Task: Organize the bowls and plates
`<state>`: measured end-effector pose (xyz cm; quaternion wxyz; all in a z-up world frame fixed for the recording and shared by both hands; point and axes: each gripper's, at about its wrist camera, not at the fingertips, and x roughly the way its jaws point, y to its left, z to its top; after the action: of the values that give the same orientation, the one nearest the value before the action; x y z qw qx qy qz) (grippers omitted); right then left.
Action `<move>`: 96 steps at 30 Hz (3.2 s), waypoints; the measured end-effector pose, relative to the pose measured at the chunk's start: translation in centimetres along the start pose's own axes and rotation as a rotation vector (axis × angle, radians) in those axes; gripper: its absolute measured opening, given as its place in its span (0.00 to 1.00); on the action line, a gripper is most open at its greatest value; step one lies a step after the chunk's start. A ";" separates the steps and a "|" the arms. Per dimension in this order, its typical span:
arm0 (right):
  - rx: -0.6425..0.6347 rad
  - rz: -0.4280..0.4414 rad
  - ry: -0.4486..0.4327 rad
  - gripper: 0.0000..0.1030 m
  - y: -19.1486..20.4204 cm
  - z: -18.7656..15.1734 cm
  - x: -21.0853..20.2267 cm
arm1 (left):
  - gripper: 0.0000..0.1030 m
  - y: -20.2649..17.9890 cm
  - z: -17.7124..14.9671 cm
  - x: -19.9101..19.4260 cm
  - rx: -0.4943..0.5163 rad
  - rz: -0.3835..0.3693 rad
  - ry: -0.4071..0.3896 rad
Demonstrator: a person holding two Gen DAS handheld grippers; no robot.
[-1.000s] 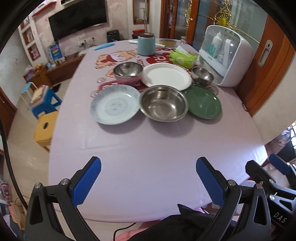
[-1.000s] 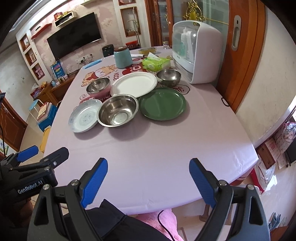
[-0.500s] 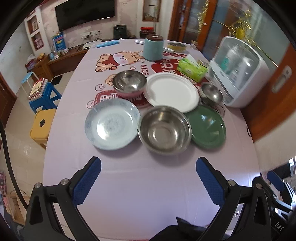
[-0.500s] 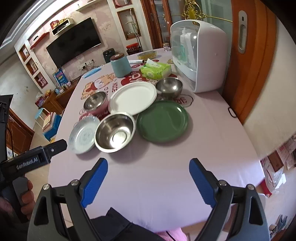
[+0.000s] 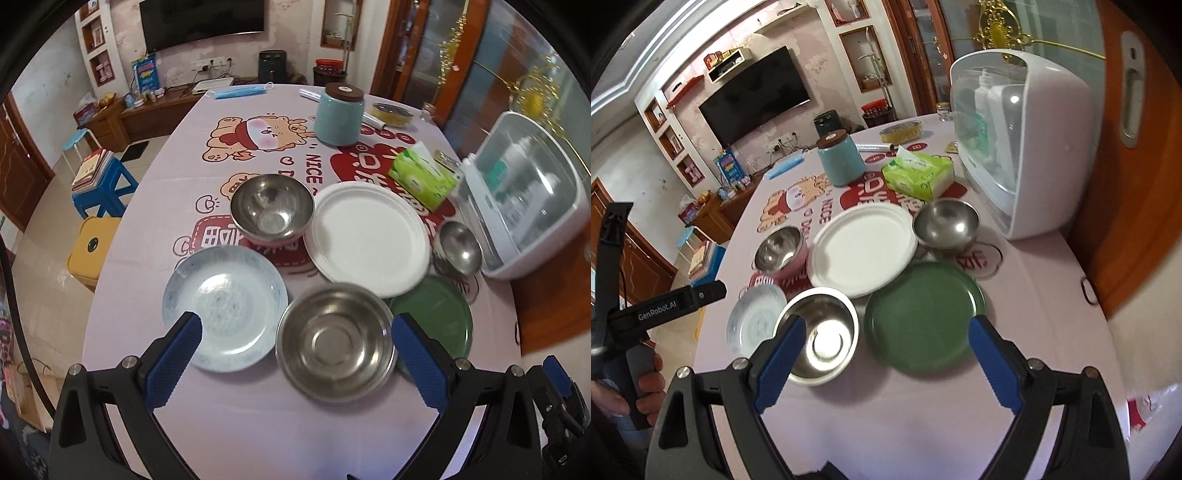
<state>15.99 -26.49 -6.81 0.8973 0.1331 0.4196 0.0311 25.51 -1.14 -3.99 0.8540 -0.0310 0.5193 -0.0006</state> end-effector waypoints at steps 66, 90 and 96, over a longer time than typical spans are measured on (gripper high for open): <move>-0.120 0.087 0.065 0.51 -2.7 2.9 23.5 | 0.51 -2.6 5.4 25.2 -0.133 -0.039 0.328; -0.168 0.055 0.062 0.32 -2.6 2.8 24.1 | 0.37 -5.2 5.7 25.8 -0.051 -0.011 0.297; -0.167 0.065 0.063 0.30 -2.9 2.9 24.0 | 0.37 -4.6 5.0 25.1 -0.039 -0.008 0.296</move>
<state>33.53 -25.89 -23.66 0.8901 0.0701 0.4392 0.0993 41.67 -6.26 -23.65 0.7672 -0.0491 0.6395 0.0014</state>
